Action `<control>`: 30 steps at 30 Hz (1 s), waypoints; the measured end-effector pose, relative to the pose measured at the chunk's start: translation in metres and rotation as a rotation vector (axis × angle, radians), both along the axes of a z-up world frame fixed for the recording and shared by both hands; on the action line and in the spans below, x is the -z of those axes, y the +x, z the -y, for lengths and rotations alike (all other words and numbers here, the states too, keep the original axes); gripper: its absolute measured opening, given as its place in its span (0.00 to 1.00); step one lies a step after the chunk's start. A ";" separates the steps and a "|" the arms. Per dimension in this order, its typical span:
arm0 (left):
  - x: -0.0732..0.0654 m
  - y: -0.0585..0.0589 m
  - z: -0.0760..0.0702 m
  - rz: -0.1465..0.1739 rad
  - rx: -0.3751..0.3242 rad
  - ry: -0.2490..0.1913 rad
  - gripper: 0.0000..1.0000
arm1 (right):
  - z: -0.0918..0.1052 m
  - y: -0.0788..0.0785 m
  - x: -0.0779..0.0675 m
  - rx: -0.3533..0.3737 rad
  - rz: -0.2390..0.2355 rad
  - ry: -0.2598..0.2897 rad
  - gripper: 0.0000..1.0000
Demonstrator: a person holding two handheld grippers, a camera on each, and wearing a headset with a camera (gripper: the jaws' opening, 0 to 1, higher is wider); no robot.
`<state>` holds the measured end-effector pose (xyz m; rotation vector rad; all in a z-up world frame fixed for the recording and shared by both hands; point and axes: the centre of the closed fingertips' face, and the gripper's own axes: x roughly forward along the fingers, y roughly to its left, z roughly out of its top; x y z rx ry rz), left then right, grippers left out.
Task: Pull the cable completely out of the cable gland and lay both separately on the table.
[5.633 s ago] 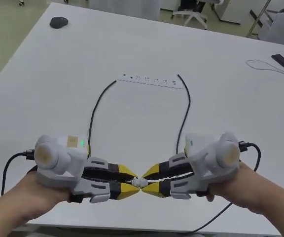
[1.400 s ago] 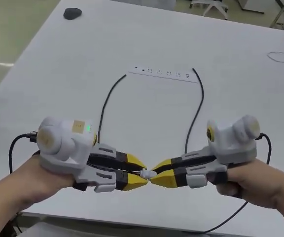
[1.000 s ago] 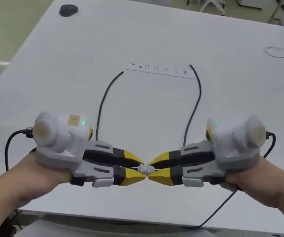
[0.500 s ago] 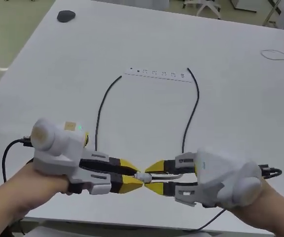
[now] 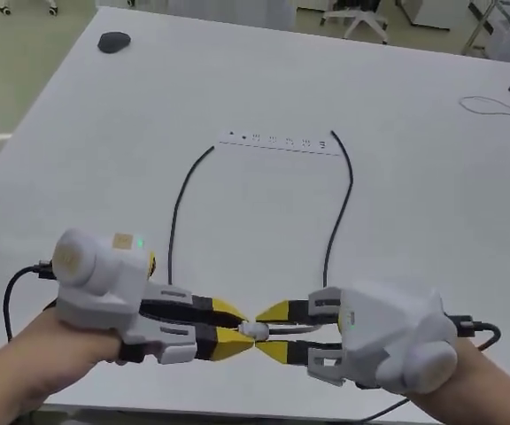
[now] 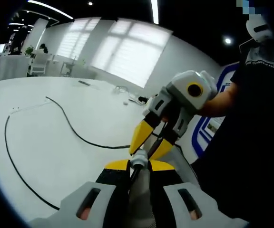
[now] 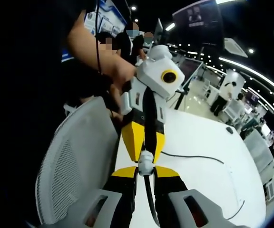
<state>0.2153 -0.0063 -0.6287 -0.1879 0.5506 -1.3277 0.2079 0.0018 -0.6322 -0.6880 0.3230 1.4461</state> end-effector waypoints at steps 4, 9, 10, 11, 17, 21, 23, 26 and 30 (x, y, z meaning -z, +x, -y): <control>-0.004 0.002 0.001 0.048 0.000 -0.006 0.15 | -0.002 0.000 -0.003 0.019 -0.012 0.016 0.13; -0.005 0.003 0.000 0.120 0.015 0.010 0.15 | 0.002 0.005 -0.004 0.094 -0.036 0.031 0.18; -0.005 0.004 0.000 0.127 0.015 0.014 0.15 | 0.004 0.007 -0.003 0.116 -0.046 0.030 0.20; -0.004 0.006 -0.002 0.153 0.014 0.021 0.15 | 0.008 0.009 0.000 0.158 -0.071 0.016 0.22; -0.006 0.012 -0.006 0.204 0.003 0.036 0.15 | 0.019 0.019 0.005 0.242 -0.041 0.006 0.19; -0.010 0.019 -0.008 0.230 -0.019 0.042 0.15 | 0.022 0.029 0.008 0.314 0.002 -0.011 0.15; -0.011 0.022 -0.008 0.234 -0.024 0.043 0.15 | 0.021 0.032 0.006 0.350 0.004 -0.002 0.13; -0.011 0.028 -0.007 0.235 -0.026 0.051 0.15 | 0.020 0.041 0.000 0.395 0.039 0.009 0.10; -0.014 0.037 -0.007 0.221 -0.035 0.050 0.15 | 0.017 0.050 -0.005 0.420 0.055 0.014 0.08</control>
